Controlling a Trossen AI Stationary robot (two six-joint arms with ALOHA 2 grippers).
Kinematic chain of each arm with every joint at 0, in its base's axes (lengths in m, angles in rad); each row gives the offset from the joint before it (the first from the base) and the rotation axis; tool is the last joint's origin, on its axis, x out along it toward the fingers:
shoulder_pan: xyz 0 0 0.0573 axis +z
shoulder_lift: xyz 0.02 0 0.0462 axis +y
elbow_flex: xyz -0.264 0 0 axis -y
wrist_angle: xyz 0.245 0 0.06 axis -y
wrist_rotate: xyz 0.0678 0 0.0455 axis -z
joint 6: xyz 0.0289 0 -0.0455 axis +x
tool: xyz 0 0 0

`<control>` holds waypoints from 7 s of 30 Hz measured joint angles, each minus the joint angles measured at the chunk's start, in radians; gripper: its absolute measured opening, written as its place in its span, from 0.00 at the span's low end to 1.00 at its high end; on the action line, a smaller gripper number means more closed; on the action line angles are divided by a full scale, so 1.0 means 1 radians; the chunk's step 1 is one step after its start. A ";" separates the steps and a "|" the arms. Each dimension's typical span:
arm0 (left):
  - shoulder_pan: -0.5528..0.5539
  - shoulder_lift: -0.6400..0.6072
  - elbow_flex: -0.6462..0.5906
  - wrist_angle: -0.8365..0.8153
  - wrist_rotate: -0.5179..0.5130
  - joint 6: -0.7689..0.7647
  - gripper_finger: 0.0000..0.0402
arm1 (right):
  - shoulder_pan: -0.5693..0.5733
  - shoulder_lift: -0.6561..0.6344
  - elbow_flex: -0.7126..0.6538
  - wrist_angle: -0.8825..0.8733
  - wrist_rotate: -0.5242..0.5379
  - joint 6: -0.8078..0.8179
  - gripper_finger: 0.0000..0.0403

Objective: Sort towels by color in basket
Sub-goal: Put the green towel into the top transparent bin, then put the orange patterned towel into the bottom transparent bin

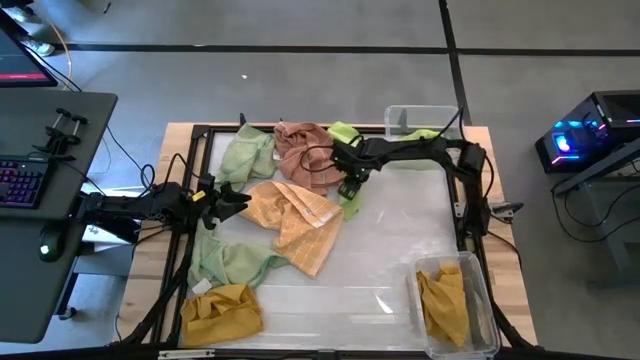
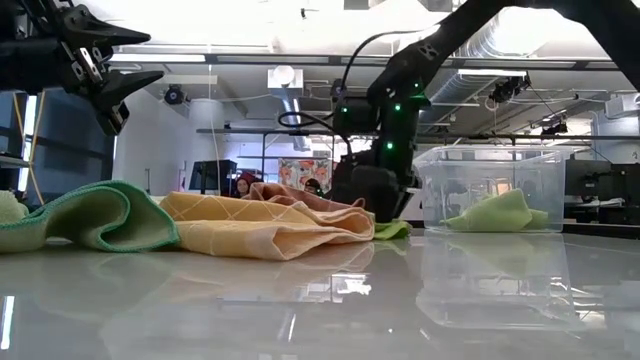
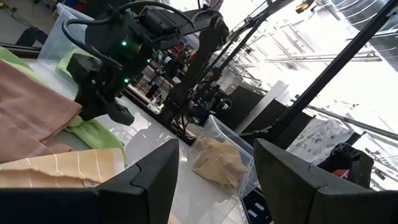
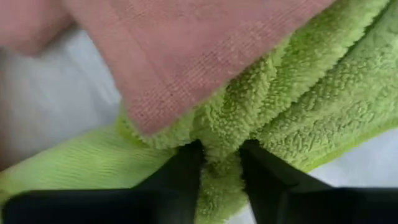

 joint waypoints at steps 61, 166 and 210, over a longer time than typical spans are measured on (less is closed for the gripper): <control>0.000 0.000 0.000 -0.001 0.000 0.000 0.49 | -0.671 -0.730 -0.021 -0.371 0.019 0.055 0.18; 0.000 0.001 0.000 -0.001 0.000 0.000 0.49 | 0.831 -0.981 -0.019 0.072 -0.314 0.752 0.05; 0.000 0.001 0.000 -0.001 0.000 0.000 0.49 | 1.303 -0.700 -0.019 -0.402 0.001 1.252 0.38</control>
